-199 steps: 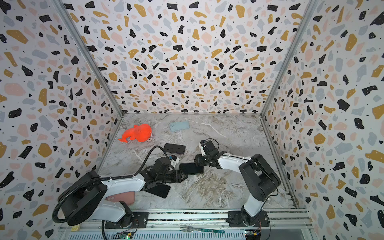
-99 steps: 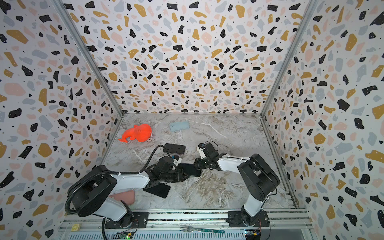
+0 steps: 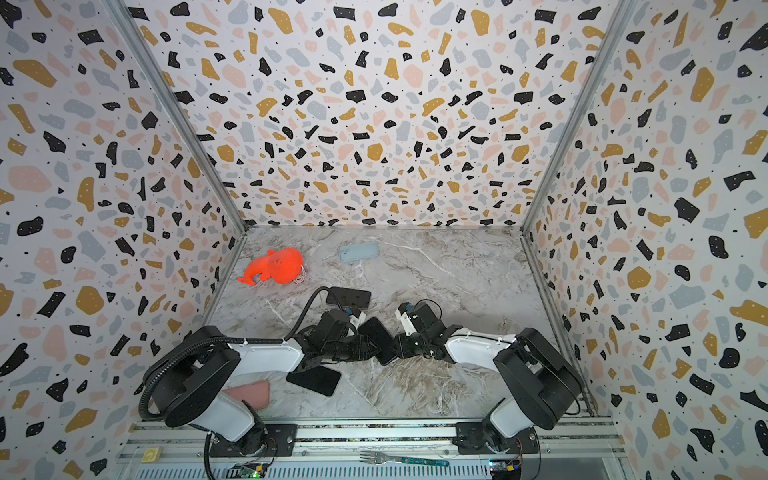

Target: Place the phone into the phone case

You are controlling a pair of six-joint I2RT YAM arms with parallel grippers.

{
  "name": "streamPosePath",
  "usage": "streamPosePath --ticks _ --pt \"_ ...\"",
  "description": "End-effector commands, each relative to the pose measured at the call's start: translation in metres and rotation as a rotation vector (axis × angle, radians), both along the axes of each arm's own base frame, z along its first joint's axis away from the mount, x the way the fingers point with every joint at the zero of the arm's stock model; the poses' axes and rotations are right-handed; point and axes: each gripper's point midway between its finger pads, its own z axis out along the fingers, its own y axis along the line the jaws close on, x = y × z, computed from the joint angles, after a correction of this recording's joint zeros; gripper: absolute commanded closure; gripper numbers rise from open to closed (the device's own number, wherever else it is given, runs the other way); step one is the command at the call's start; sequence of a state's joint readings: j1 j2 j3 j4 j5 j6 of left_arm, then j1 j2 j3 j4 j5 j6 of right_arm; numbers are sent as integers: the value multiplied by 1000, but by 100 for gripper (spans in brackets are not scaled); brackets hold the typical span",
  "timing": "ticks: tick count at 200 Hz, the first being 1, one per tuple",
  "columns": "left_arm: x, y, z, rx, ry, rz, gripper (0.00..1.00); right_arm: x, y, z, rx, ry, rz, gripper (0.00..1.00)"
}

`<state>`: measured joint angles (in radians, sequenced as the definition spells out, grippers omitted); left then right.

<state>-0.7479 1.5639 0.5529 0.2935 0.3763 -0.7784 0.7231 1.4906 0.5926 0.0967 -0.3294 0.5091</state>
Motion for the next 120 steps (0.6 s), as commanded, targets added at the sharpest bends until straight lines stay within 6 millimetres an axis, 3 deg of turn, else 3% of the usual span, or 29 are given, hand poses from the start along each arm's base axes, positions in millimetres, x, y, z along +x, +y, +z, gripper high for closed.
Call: streamPosePath --ticks 1,73,120 --pt "8 -6 5 -17 -30 2 50 -15 10 8 77 18 19 66" --pt "14 -12 3 -14 -35 -6 51 -39 22 7 125 65 37 69" --pt "12 -11 6 8 -37 -30 51 -35 4 22 122 81 -77 67"
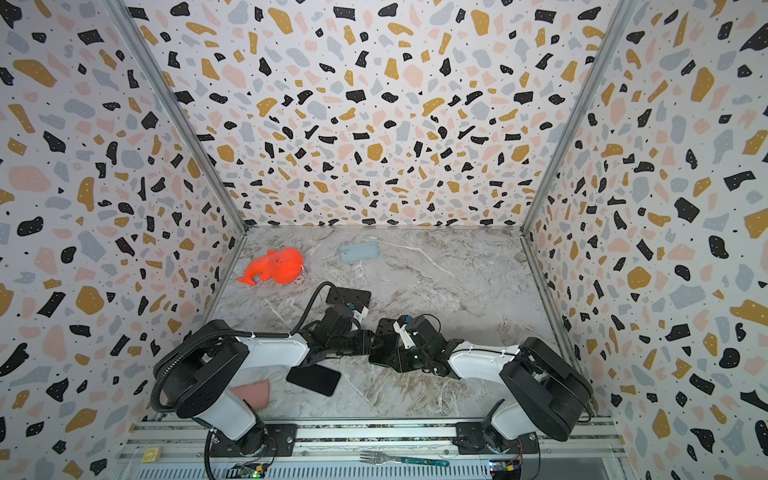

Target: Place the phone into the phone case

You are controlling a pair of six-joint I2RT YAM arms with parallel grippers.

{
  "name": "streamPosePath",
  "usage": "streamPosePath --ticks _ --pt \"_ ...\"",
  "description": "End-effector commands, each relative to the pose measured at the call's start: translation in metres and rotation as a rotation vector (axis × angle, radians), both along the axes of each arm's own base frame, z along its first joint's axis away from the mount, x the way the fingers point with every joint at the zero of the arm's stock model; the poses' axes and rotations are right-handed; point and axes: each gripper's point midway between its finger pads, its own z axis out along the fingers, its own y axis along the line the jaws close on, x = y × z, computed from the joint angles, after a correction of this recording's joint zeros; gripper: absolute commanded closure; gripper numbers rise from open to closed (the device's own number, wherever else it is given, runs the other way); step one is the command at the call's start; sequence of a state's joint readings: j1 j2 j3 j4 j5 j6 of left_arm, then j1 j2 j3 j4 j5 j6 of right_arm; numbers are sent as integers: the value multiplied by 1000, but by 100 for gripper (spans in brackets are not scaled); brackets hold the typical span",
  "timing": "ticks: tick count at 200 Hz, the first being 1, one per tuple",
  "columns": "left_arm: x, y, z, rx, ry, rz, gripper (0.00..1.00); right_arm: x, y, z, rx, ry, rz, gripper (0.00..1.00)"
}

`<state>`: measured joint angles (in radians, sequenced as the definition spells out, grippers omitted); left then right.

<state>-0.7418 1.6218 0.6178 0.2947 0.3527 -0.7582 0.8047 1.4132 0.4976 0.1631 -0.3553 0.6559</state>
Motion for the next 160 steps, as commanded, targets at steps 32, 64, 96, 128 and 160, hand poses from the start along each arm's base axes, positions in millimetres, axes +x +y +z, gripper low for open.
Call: streamPosePath --ticks 32,64,96,128,160 --pt "-23 7 11 -31 26 -38 51 1 -12 30 133 28 -155 66" --pt "-28 12 13 -40 29 -33 51 7 -12 36 181 47 -190 67" --pt "-35 14 2 -33 62 -36 52 7 -8 32 197 67 -185 68" --pt "-36 15 -3 -29 69 -39 52 10 -8 25 195 78 -186 70" --pt "-37 15 -6 -28 73 -40 53 12 -6 18 184 88 -182 71"
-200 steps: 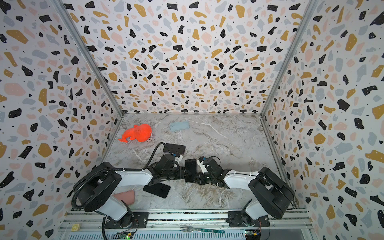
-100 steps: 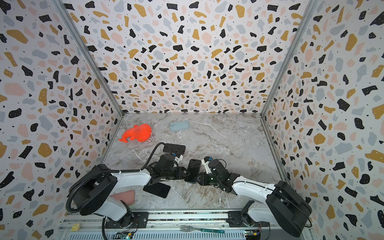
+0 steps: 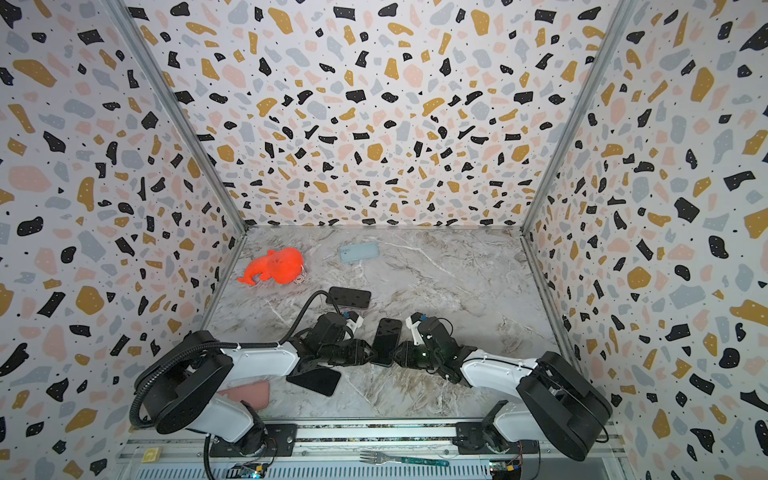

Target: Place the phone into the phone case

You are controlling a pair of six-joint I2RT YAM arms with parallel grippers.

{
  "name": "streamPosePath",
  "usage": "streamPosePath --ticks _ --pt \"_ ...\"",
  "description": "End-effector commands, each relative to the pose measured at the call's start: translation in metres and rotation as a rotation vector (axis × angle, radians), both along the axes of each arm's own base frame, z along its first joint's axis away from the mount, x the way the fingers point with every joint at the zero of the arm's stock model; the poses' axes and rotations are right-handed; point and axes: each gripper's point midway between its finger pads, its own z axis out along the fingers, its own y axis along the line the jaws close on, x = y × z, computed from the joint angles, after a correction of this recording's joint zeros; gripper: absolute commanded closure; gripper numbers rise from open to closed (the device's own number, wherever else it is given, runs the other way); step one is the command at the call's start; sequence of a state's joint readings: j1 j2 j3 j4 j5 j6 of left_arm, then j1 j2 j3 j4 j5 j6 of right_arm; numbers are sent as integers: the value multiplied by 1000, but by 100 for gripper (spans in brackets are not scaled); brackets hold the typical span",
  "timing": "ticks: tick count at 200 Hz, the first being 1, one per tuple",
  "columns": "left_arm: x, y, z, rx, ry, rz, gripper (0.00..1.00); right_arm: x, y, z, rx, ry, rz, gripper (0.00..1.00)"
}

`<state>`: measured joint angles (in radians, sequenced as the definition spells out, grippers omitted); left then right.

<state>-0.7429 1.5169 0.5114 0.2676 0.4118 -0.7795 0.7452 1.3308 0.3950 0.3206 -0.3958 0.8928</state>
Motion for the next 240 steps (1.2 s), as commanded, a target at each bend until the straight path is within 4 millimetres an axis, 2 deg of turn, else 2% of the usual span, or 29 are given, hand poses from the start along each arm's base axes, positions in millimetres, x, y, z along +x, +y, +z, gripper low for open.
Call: streamPosePath --ticks 1,77,170,215,240 --pt "-4 -2 -3 -12 7 -13 53 3 3 1 17 -6 6 71" --pt "-5 -5 -6 -25 13 -18 53 8 -2 -17 -44 2 -3 73" --pt "-5 -9 -11 -38 23 -32 54 9 3 -25 -28 13 2 78" --pt "-3 -13 -12 -50 28 -36 54 8 3 -29 -22 22 2 85" --pt "-3 -14 -14 -51 31 -37 54 6 -1 -39 -45 39 -8 90"
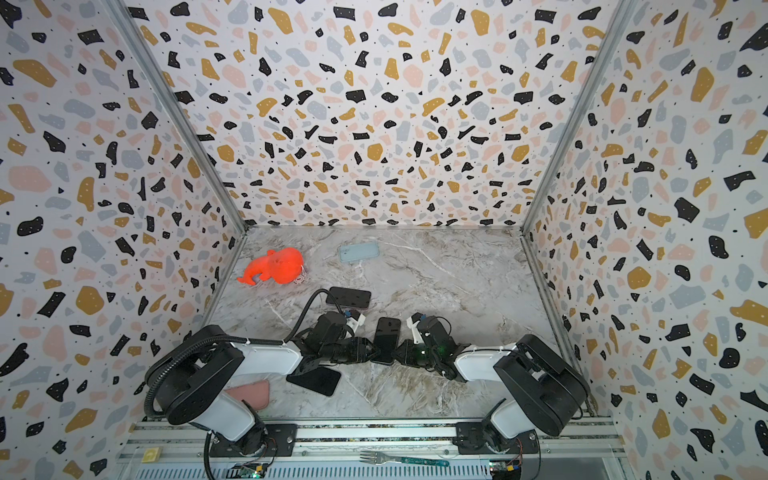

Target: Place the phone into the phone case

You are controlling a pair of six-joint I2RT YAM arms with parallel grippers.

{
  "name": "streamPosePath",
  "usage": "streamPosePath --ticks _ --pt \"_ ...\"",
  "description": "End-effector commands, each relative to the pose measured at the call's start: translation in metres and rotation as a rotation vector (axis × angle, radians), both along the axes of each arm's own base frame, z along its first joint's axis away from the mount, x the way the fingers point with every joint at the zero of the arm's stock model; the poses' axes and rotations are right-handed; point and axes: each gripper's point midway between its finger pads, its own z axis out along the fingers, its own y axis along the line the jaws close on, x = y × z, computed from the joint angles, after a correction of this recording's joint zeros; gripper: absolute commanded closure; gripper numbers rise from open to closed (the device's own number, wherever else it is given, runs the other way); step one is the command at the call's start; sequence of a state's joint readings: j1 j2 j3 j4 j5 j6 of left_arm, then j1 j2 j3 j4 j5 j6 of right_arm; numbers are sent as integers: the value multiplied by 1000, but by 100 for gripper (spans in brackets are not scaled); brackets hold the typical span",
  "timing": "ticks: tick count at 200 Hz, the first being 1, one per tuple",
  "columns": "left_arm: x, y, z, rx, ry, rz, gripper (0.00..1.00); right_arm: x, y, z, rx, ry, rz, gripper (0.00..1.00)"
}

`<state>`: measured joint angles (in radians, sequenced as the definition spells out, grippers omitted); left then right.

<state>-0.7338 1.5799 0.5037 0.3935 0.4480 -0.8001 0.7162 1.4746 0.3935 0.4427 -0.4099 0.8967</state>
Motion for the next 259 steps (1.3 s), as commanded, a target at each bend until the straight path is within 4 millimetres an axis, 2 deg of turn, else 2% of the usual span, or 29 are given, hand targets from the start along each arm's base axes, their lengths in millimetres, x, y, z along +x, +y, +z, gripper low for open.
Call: streamPosePath --ticks 1,64,83,105,125,156,188,249,259 --pt "-10 -4 -12 10 38 -35 54 -6 -2 -16 -37 14 13 90" --pt "-12 -3 -17 11 48 -36 54 -15 0 -34 -70 55 25 96" --pt "-16 2 -19 23 52 -35 54 -9 -1 -25 -87 36 28 96" --pt "-19 11 -23 50 56 -31 54 7 -7 -4 -132 -34 3 93" --pt "-21 18 -28 95 59 -27 54 17 -11 16 -163 -80 -21 87" --pt "-24 33 -32 184 56 -25 54 17 -11 33 -166 -90 -59 80" --pt "-22 33 -25 187 43 -23 54 7 -11 36 -187 -51 -122 79" --pt "-21 20 -23 116 70 -24 57 -4 -1 28 -235 -22 -94 81" --pt "-16 15 -19 92 48 -22 58 -4 2 28 -238 -23 -87 82"
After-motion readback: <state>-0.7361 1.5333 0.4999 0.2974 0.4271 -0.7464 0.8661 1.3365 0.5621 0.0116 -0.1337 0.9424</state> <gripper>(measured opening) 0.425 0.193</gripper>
